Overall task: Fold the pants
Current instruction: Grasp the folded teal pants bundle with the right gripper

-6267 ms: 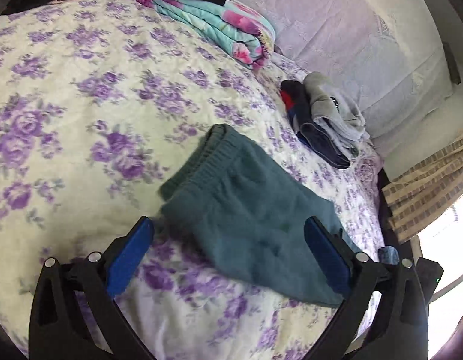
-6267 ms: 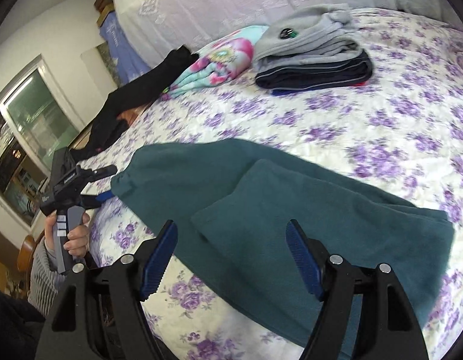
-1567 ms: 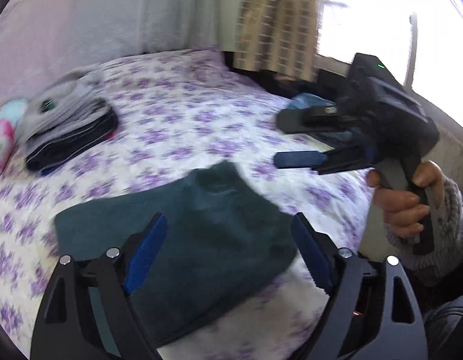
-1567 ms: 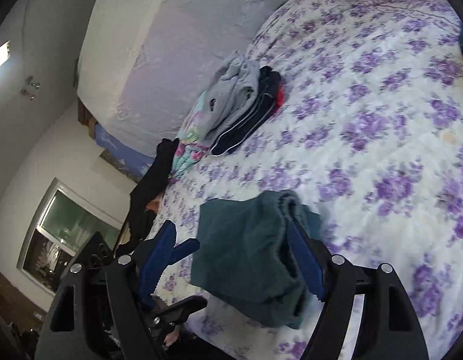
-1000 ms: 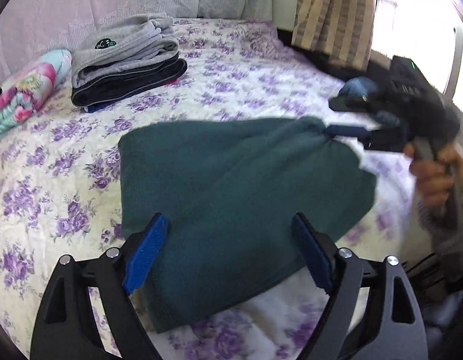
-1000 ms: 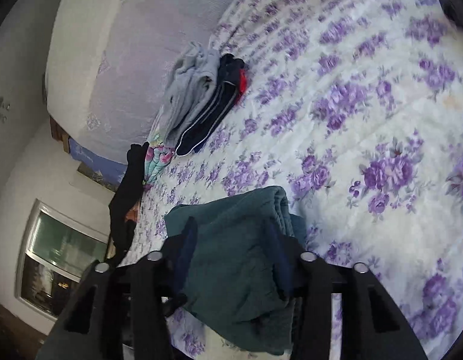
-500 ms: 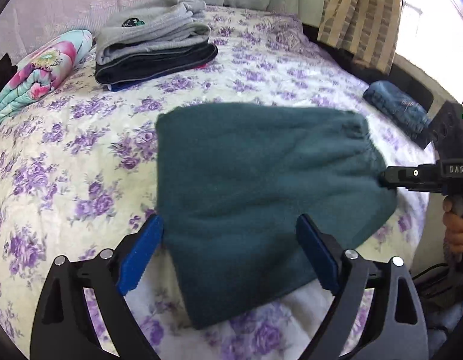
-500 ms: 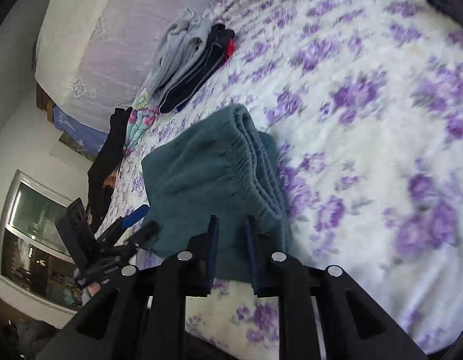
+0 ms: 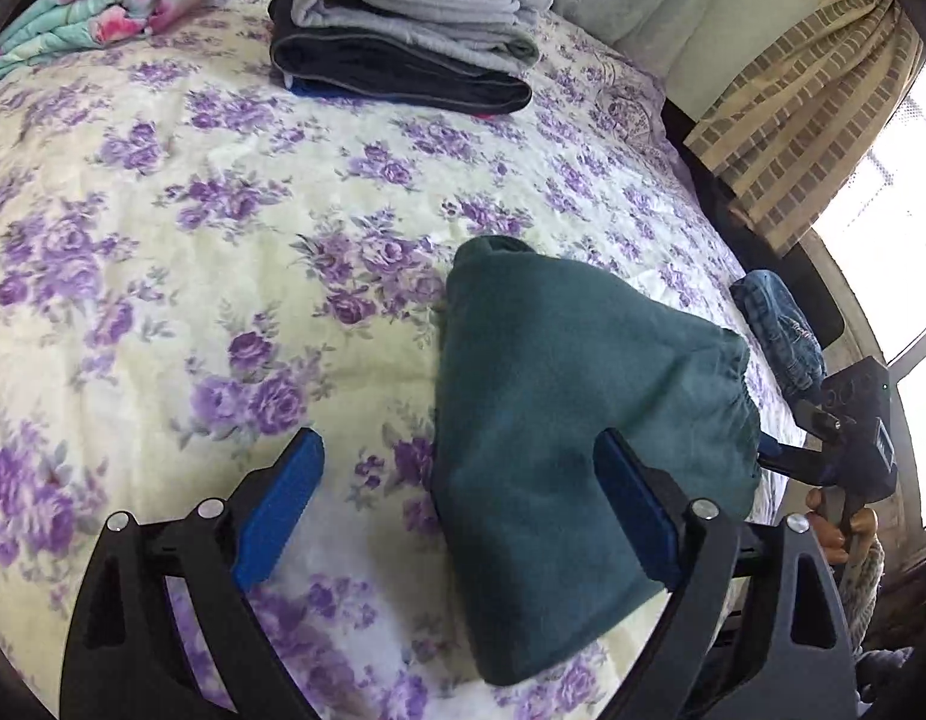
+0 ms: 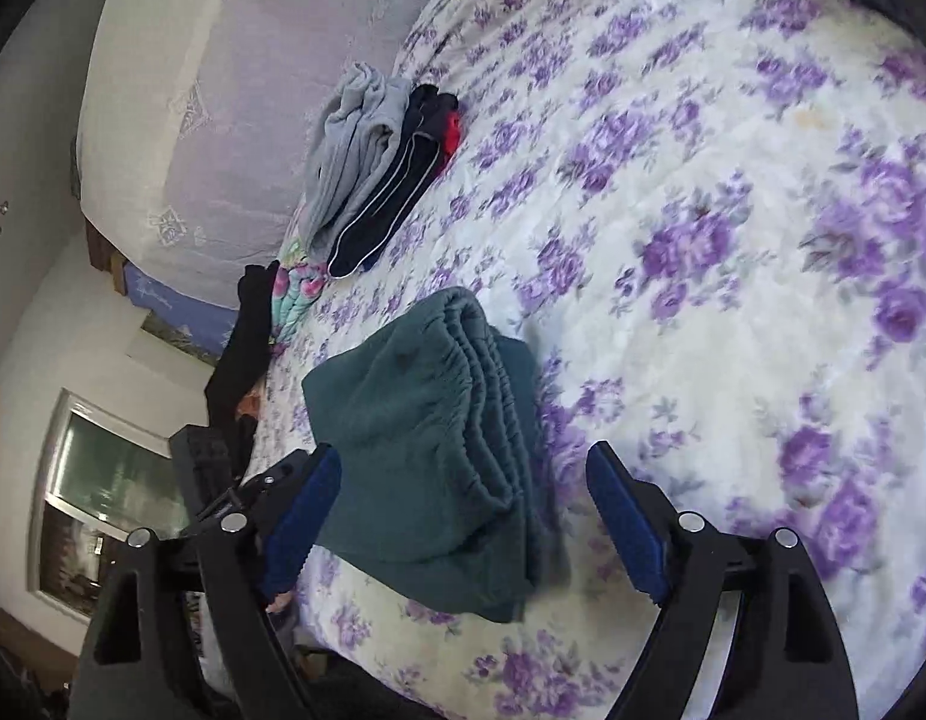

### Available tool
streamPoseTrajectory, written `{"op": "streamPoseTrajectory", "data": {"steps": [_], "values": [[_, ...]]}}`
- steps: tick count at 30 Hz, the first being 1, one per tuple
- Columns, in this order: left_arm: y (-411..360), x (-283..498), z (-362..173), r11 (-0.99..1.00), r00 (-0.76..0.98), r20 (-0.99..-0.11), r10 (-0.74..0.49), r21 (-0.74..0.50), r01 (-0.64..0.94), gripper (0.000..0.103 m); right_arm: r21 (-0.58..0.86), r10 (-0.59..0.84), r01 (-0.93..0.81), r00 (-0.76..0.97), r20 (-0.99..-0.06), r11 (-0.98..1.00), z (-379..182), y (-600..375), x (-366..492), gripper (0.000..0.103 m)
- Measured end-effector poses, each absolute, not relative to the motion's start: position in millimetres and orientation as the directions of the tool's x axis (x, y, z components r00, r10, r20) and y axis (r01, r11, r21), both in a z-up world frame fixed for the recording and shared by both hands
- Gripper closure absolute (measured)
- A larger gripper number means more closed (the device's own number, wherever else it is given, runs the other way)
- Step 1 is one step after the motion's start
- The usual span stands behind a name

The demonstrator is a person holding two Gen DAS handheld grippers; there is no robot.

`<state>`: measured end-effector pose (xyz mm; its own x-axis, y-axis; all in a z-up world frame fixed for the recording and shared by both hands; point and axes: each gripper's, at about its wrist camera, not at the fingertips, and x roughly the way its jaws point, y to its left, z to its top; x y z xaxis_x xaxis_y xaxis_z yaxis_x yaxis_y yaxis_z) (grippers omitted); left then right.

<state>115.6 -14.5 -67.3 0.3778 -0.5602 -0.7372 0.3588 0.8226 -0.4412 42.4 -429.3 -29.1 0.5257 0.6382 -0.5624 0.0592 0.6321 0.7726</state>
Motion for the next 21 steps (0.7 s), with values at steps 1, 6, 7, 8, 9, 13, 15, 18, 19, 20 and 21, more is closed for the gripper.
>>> {"op": "streamPoseTrajectory", "data": {"steps": [1,6,7,8,9,13,15,18,19,20,21], "values": [[-18.6,117.9,-70.0,0.819,0.364,-0.741,-0.564,-0.444,0.364,0.014,0.774,0.644,0.062,0.517,-0.565,0.63,-32.0,-426.9,45.4,0.019],[-35.2,125.4,-75.5,0.809,0.348,-0.748,-0.565,-0.419,0.413,0.013,0.758,0.653,0.034,0.483,-0.583,0.652,-38.5,-407.9,57.4,0.017],[-36.2,125.7,-75.3,0.804,0.35,-0.742,-0.572,-0.422,0.42,0.013,0.755,0.653,0.027,0.483,-0.583,0.655,-38.2,-405.8,58.7,0.017],[-36.0,126.5,-75.0,0.796,0.348,-0.734,-0.584,-0.433,0.423,0.013,0.754,0.658,0.011,0.481,-0.579,0.656,-37.2,-401.3,60.6,0.017],[-35.2,126.8,-75.0,0.786,0.343,-0.723,-0.599,-0.449,0.425,0.013,0.755,0.667,-0.007,0.473,-0.576,0.656,-36.4,-398.2,61.2,0.019],[-30.5,128.8,-75.8,0.727,0.304,-0.674,-0.674,-0.531,0.436,0.014,0.742,0.67,-0.04,0.466,-0.578,0.669,-37.2,-389.9,61.2,0.027],[-35.0,130.3,-78.0,0.721,0.287,-0.678,-0.677,-0.531,0.445,0.014,0.765,0.684,-0.029,0.47,-0.558,0.644,-41.3,-396.4,62.7,0.034],[-44.0,128.8,-79.0,0.724,0.278,-0.694,-0.664,-0.505,0.469,0.014,0.8,0.698,0.015,0.478,-0.533,0.6,-48.5,-407.3,65.0,0.055],[-45.5,127.4,-78.7,0.726,0.28,-0.697,-0.66,-0.498,0.474,0.014,0.807,0.701,0.026,0.48,-0.528,0.591,-50.3,-409.4,64.8,0.063],[-45.7,126.0,-78.3,0.723,0.276,-0.694,-0.664,-0.503,0.474,0.016,0.815,0.706,0.033,0.482,-0.52,0.578,-51.8,-411.6,63.3,0.067],[-44.6,124.5,-77.8,0.718,0.272,-0.691,-0.67,-0.512,0.471,0.023,0.822,0.71,0.036,0.484,-0.512,0.569,-52.2,-413.4,61.3,0.071]]}}
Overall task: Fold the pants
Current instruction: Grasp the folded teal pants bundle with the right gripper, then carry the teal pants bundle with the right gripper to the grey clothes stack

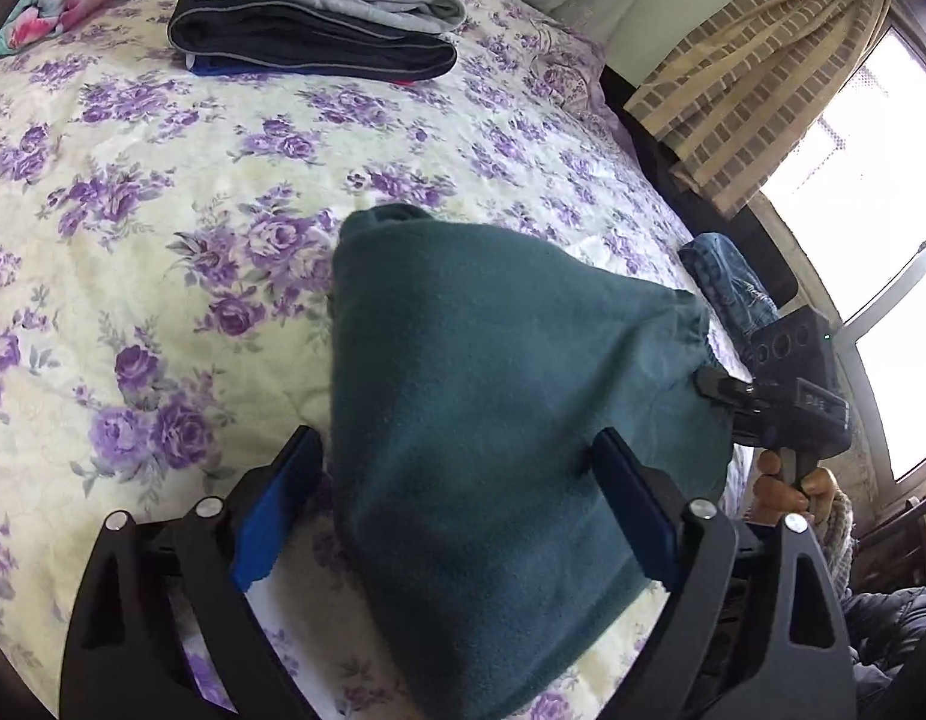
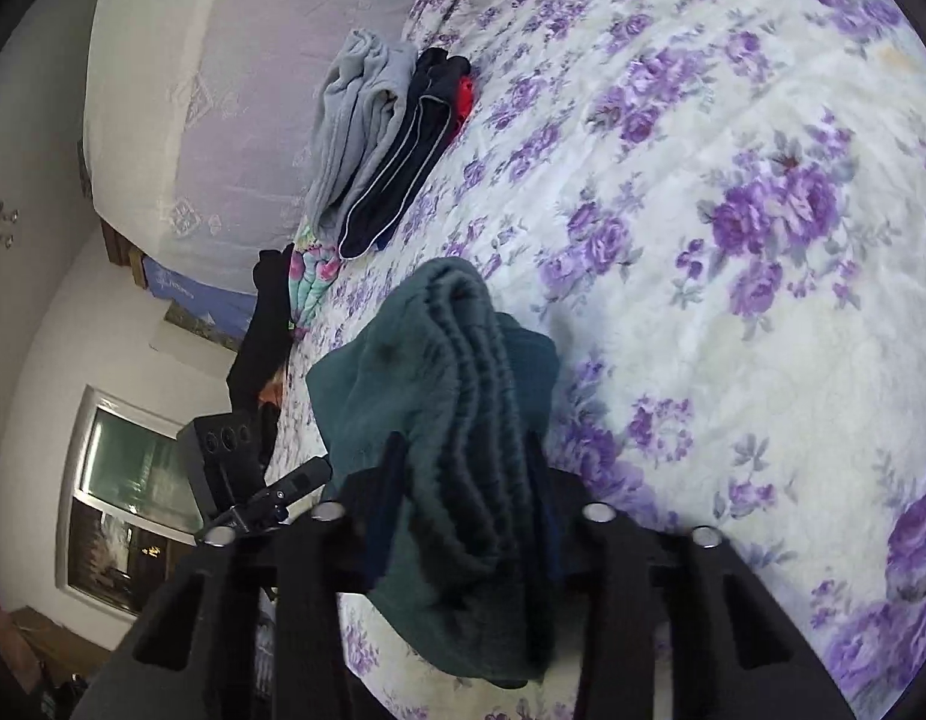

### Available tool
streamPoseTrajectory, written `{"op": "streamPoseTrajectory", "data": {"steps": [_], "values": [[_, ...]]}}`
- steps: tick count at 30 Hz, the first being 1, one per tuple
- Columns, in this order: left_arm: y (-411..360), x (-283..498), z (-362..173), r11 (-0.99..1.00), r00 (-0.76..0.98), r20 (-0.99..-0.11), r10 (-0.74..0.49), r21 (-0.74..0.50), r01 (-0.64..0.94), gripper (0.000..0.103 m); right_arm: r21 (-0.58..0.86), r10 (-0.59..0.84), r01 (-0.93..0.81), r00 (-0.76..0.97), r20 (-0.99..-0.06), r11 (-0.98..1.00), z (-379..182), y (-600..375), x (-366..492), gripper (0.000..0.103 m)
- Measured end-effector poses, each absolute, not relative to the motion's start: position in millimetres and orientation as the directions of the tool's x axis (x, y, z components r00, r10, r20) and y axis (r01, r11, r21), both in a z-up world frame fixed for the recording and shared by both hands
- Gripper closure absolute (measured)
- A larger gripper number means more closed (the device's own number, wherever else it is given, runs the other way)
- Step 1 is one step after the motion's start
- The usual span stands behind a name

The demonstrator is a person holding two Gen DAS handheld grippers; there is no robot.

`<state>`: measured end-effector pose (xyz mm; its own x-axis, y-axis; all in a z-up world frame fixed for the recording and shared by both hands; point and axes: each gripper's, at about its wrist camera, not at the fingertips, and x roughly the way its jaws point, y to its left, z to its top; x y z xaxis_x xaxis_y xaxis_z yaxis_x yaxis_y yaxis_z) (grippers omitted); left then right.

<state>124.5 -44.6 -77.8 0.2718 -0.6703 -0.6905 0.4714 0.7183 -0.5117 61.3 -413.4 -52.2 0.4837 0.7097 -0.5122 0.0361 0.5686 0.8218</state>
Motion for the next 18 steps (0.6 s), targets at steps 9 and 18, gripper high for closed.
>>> {"op": "streamPoseTrajectory", "data": {"steps": [9,18], "values": [[-32.5,135.4,-86.5,0.712,0.268,-0.67,-0.692,-0.572,0.408,0.047,0.832,0.713,0.07,0.479,-0.512,0.551,-62.1,-415.3,67.8,0.07],[-19.5,133.1,-78.4,0.699,0.301,-0.633,-0.713,-0.604,0.383,0.085,0.813,0.691,0.005,0.525,-0.497,0.582,-37.7,-409.0,51.3,0.081]]}}
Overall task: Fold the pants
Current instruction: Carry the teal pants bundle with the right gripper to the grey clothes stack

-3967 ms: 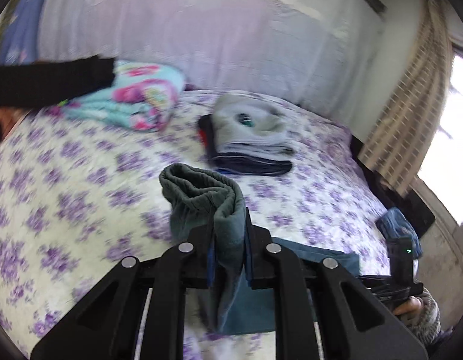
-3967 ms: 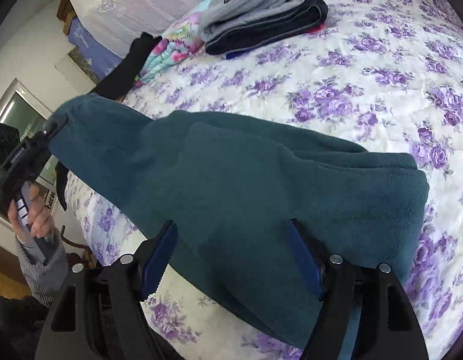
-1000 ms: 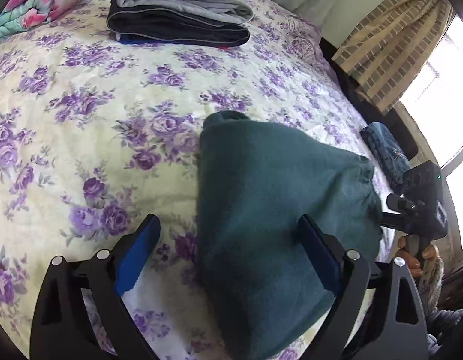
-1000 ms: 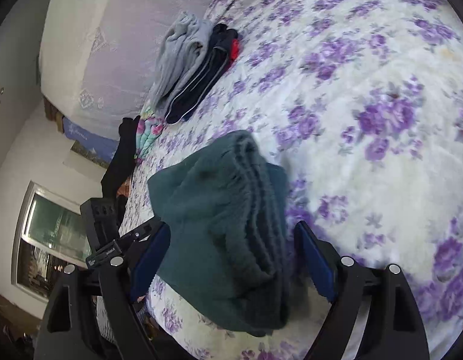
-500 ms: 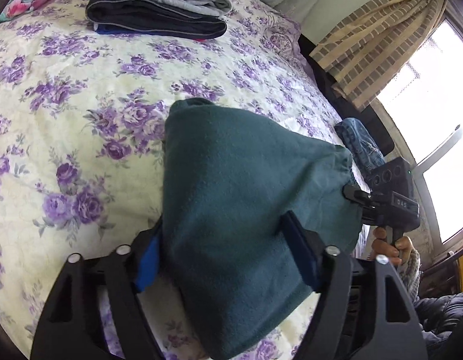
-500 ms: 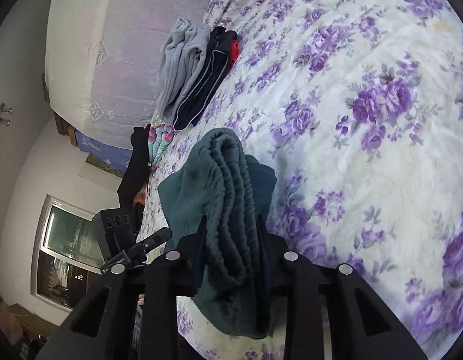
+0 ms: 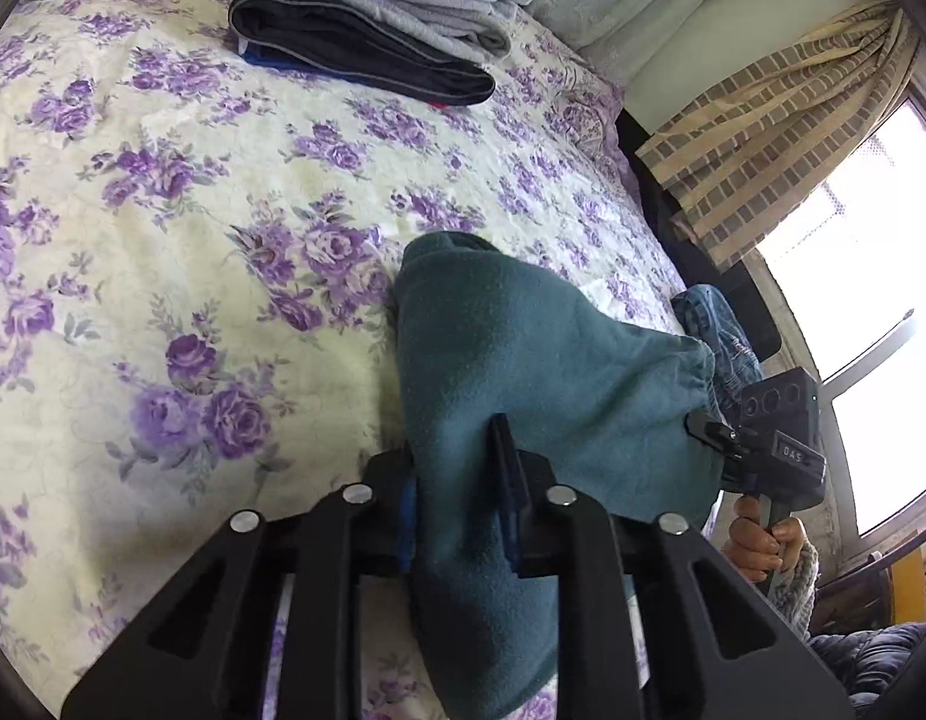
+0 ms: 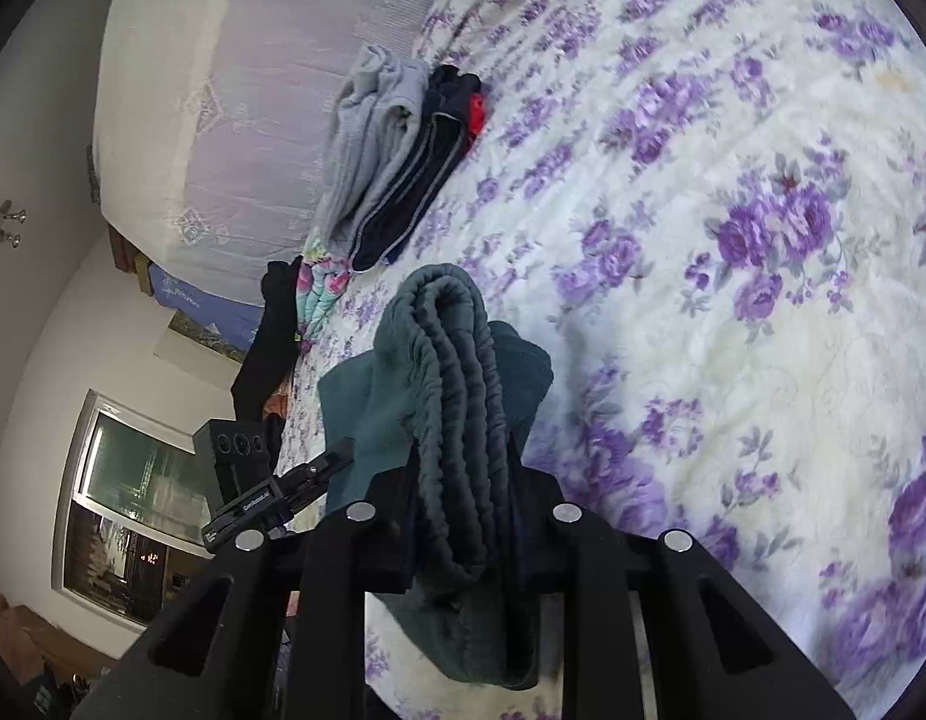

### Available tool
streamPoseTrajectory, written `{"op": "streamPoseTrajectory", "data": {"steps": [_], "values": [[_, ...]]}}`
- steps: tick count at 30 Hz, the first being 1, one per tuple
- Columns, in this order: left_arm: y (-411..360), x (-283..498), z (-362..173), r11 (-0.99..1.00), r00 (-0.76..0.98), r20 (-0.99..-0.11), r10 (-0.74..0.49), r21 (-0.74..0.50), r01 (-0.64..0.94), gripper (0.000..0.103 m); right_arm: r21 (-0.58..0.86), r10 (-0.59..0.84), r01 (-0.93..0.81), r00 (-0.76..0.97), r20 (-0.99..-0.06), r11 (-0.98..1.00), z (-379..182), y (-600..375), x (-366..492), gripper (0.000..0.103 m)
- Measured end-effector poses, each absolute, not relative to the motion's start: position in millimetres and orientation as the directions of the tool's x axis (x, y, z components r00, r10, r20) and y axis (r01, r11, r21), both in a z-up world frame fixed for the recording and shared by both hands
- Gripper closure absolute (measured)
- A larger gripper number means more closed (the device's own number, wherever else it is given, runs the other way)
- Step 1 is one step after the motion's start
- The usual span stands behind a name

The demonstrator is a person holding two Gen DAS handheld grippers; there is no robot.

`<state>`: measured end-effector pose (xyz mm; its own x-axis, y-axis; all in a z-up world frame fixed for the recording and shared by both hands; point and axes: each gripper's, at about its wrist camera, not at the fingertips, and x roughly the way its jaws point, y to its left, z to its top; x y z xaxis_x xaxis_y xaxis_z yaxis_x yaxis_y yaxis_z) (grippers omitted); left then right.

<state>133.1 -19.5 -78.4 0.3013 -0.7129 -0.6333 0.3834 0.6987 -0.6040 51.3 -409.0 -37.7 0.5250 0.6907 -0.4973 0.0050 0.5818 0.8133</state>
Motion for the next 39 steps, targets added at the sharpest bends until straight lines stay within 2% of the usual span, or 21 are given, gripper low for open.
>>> {"op": "streamPoseTrajectory", "data": {"steps": [18,24,28,39], "values": [[-21.8,128.6,-11.6,0.673,0.376,-0.561,-0.738,-0.562,0.481,0.088,0.789,0.683,-0.122,0.59,-0.43,0.602,26.3,-413.0,65.5,0.081],[-21.4,143.5,-22.8,0.693,0.361,-0.595,-0.718,-0.565,0.448,0.088,0.805,0.693,-0.055,0.546,-0.472,0.591,3.5,-412.4,83.7,0.081],[-18.2,159.1,-15.6,0.707,0.373,-0.604,-0.704,-0.549,0.446,0.088,0.8,0.702,-0.08,0.535,-0.469,0.595,14.7,-407.0,104.9,0.081],[-7.6,239.8,81.0,0.735,0.485,-0.556,-0.675,-0.448,0.509,0.088,0.787,0.724,-0.185,0.552,-0.412,0.589,88.4,-393.9,205.1,0.081]]}}
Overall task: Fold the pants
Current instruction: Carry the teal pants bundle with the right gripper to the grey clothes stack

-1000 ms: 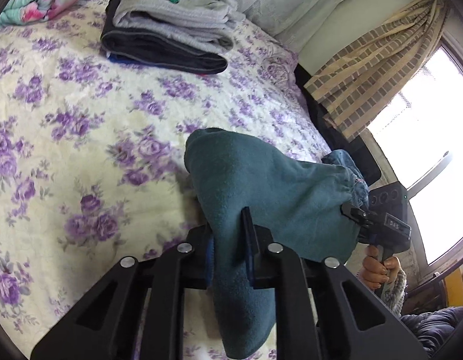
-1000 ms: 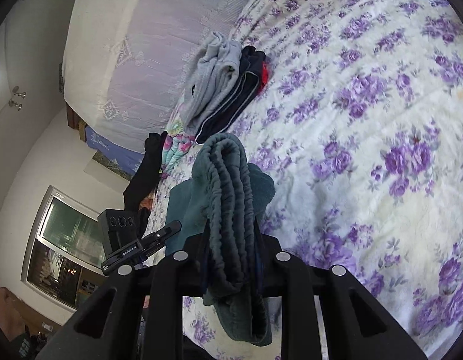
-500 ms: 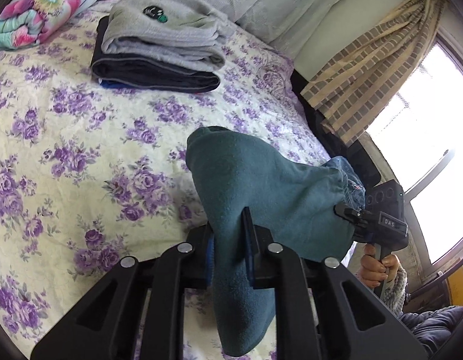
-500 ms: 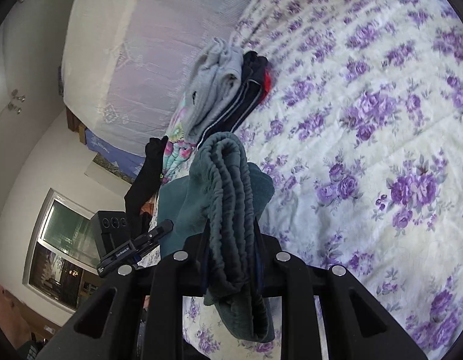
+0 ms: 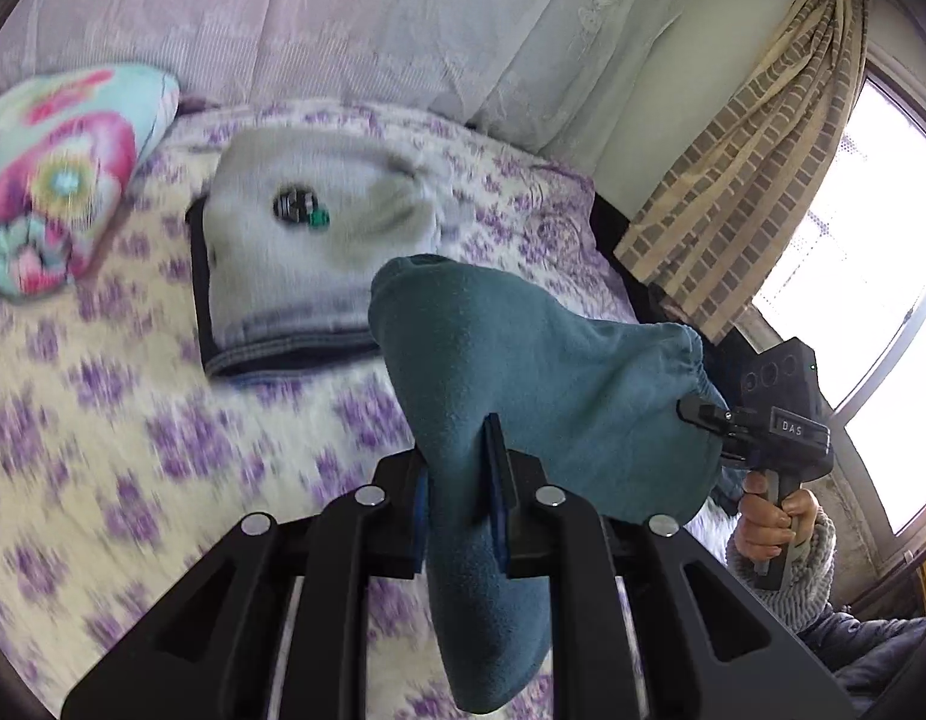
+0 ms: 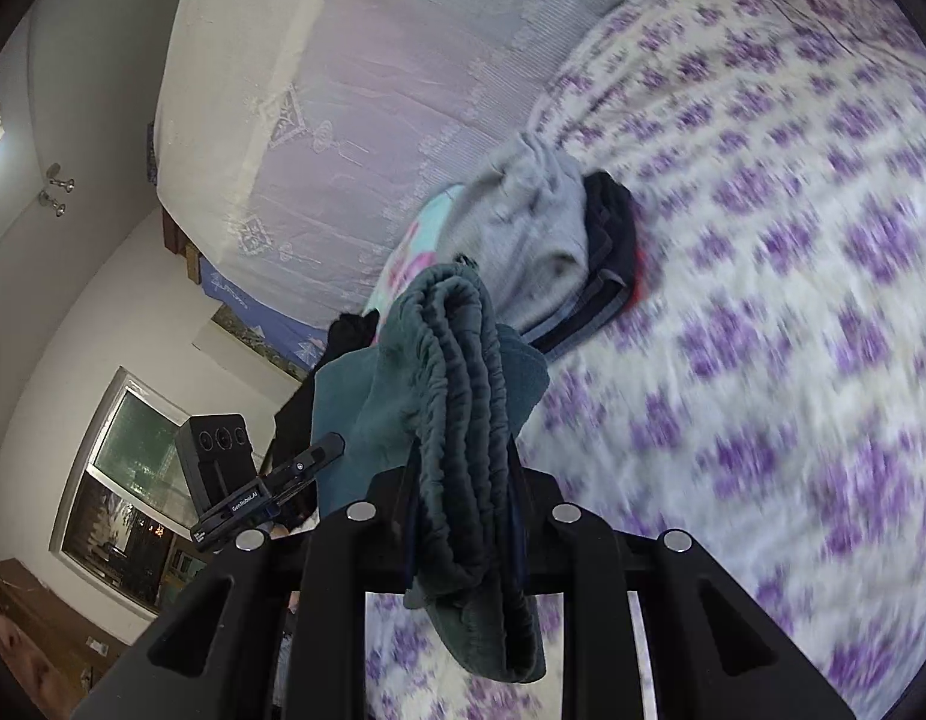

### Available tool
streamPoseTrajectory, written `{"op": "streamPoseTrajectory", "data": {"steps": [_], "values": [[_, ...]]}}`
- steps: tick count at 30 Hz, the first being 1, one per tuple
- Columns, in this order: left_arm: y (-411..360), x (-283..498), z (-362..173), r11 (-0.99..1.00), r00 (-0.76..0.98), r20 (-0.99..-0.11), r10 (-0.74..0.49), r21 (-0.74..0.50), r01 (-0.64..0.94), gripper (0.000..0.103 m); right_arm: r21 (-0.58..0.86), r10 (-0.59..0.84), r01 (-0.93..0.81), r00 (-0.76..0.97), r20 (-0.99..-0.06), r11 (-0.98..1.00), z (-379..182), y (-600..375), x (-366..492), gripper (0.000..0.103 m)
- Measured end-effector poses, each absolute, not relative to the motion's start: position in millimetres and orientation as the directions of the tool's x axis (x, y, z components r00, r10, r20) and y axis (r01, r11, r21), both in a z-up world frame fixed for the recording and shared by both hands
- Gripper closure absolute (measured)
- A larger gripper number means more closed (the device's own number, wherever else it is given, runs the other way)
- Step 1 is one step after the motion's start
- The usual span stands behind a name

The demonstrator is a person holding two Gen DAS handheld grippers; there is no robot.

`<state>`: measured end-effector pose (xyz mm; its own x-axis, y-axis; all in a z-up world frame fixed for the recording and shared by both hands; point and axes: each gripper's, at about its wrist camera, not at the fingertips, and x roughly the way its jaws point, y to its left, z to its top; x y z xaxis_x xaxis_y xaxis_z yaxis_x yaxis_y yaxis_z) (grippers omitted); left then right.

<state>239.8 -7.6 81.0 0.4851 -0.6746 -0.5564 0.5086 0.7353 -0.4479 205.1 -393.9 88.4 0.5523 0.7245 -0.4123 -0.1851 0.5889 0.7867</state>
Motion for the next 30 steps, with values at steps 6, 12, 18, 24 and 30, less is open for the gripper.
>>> {"op": "streamPoseTrajectory", "data": {"steps": [6,12,18,24,30], "values": [[-3.8,303.7,135.8,0.765,0.552,-0.531,-0.643,-0.401,0.504,0.088,0.78,0.73,-0.219,0.561,-0.39,0.586,141.4,-384.9,294.1,0.081],[6.6,390.5,162.1,0.788,0.584,-0.529,-0.616,-0.404,0.465,0.088,0.765,0.711,-0.201,0.565,-0.419,0.611,162.5,-370.9,397.2,0.081],[16.3,485.9,121.8,0.814,0.557,-0.594,-0.581,-0.441,0.379,0.088,0.775,0.698,-0.109,0.526,-0.486,0.622,117.7,-356.0,492.8,0.08],[38.6,541.2,13.5,0.794,0.484,-0.643,-0.593,-0.565,0.224,0.042,0.83,0.727,-0.061,0.522,-0.447,0.554,45.9,-361.1,527.4,0.079],[41.8,528.0,27.0,0.792,0.494,-0.636,-0.592,-0.573,0.212,0.039,0.813,0.721,-0.061,0.503,-0.476,0.579,70.0,-360.7,520.9,0.065]]}}
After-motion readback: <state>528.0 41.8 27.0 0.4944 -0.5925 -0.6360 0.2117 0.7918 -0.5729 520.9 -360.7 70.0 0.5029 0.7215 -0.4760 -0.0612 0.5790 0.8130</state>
